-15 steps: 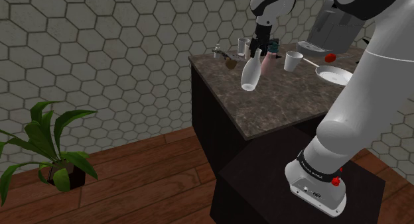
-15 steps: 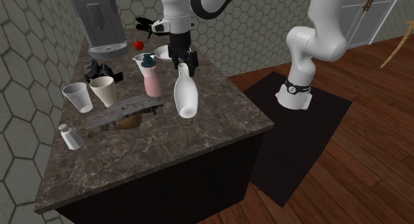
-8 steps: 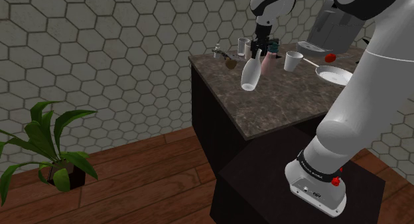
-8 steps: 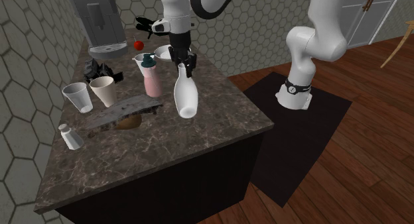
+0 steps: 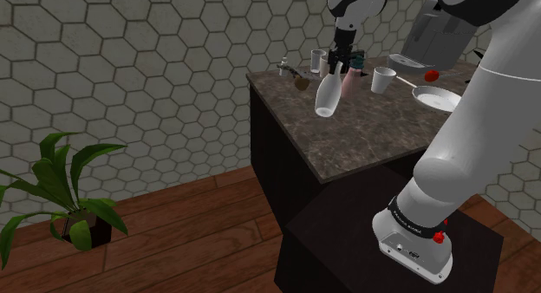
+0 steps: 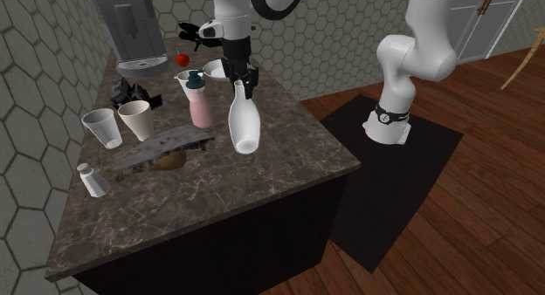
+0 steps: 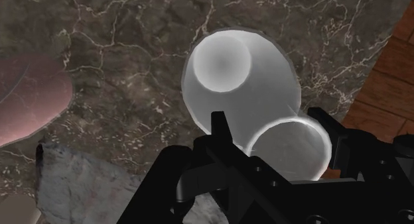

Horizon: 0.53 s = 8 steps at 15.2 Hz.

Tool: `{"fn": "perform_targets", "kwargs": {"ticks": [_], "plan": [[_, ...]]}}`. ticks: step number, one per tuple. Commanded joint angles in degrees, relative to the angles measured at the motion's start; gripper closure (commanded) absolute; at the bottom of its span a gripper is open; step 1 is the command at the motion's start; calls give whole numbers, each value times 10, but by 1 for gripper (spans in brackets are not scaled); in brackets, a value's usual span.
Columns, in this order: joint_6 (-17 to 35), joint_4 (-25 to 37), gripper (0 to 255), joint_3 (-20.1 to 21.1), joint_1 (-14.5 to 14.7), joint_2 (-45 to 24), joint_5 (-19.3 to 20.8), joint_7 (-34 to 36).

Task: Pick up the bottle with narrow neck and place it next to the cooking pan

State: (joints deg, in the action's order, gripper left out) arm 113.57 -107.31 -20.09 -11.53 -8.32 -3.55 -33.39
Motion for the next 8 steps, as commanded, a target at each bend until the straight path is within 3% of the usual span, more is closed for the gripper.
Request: {"fn": "perform_targets", "kwargs": {"ticks": [1, 8], "plan": [[-14, 10, 255, 0, 0, 4, 2, 1], [-65, 50, 255, -1, 1, 15, 7, 5]]}}
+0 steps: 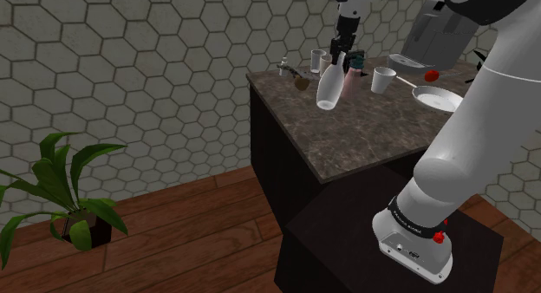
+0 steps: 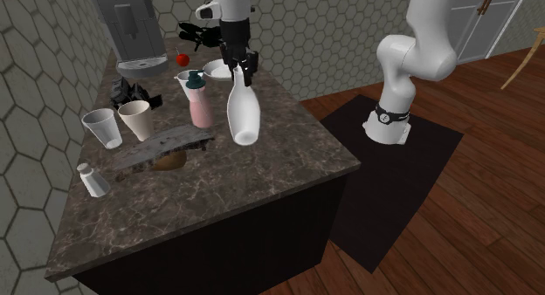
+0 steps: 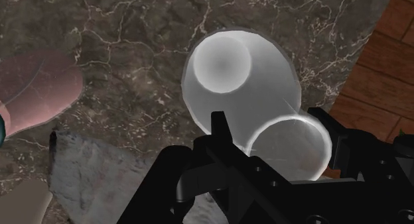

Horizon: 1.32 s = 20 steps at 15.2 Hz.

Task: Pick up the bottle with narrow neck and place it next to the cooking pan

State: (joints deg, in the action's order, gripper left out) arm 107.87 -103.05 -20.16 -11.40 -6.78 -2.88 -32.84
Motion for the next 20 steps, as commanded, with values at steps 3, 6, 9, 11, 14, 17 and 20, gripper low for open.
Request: {"fn": "perform_targets", "kwargs": {"ticks": [3, 6, 9, 11, 14, 17, 20], "plan": [[-30, 27, 255, -1, -1, 3, 1, 0], [-53, 49, 255, -1, -1, 5, 2, 1], [-76, 71, 255, -1, -1, 5, 3, 2], [-81, 76, 255, -7, -9, 4, 2, -12], [-83, 83, 255, -24, -32, -2, -1, -52], [-86, 96, 255, -42, -56, -13, -6, -94], [-92, 116, 255, -58, -82, -30, -15, -136]]}}
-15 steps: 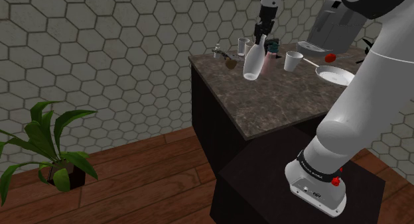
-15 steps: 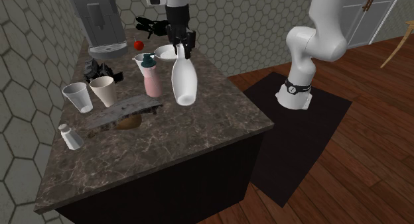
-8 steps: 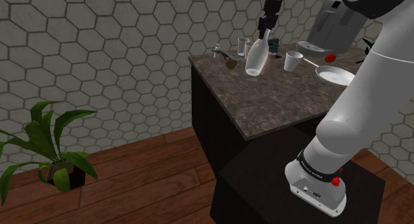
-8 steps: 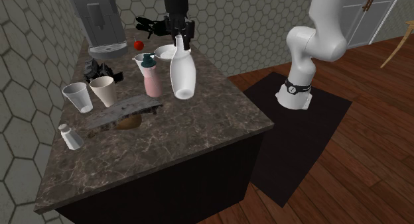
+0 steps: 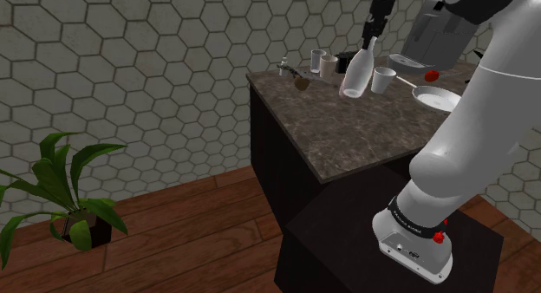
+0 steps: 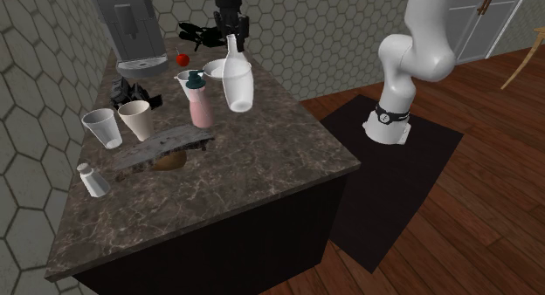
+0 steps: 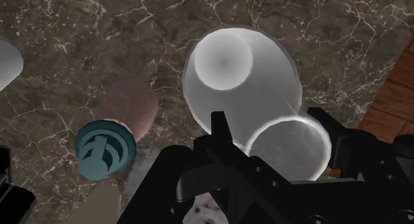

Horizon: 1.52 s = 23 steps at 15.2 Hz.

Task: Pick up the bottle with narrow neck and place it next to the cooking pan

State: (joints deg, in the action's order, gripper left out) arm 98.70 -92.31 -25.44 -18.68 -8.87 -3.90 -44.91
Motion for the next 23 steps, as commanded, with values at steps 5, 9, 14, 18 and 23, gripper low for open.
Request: {"fn": "perform_targets", "kwargs": {"ticks": [5, 9, 14, 18, 23], "plan": [[-15, 58, 255, -29, -58, -51, -26, -87], [-33, 114, 255, -44, -105, -96, -49, -143], [-68, 213, 255, -53, -176, -168, -84, -208], [-113, 329, 255, -52, -248, -244, -117, -250], [-169, 481, 255, -40, -330, -337, -149, -274]]}}
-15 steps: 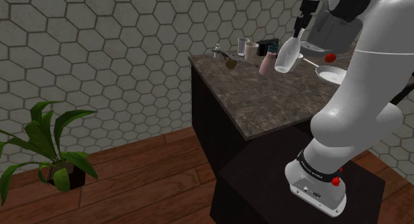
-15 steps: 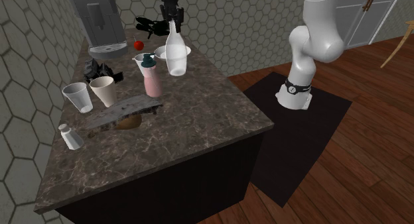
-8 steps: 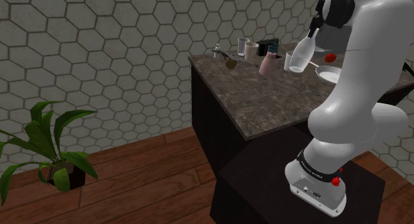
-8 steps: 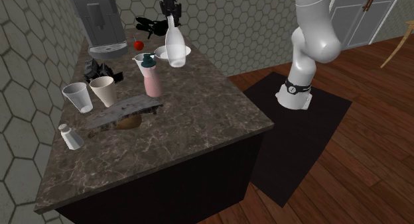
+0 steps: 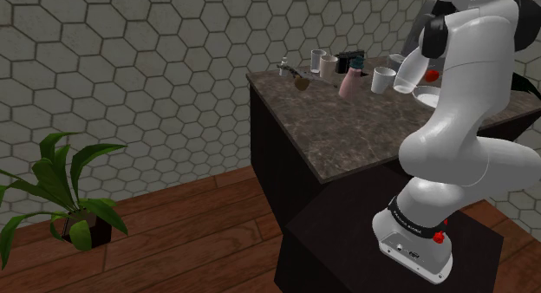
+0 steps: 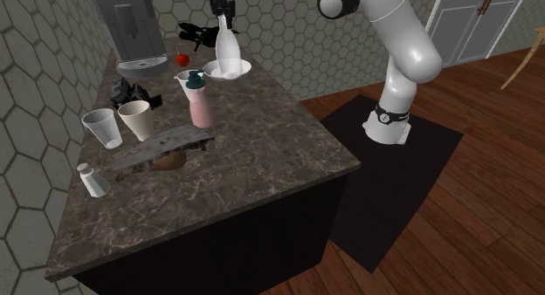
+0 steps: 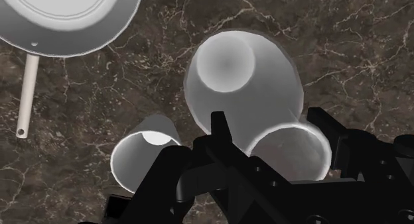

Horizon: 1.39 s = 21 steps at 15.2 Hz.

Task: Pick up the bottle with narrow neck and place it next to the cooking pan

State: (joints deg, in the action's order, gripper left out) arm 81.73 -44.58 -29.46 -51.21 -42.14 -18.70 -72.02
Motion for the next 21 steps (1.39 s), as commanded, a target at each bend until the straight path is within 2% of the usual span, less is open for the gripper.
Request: {"fn": "perform_targets", "kwargs": {"ticks": [1, 6, 12, 17, 21], "plan": [[15, -18, 255, -1, 3, 4, 1, -5], [71, -102, 255, -7, 26, 26, 8, -12], [126, -171, 255, -9, 44, 38, 11, -18], [170, -220, 255, -8, 54, 40, 10, -22], [170, -220, 255, -8, 54, 40, 10, -22]]}}
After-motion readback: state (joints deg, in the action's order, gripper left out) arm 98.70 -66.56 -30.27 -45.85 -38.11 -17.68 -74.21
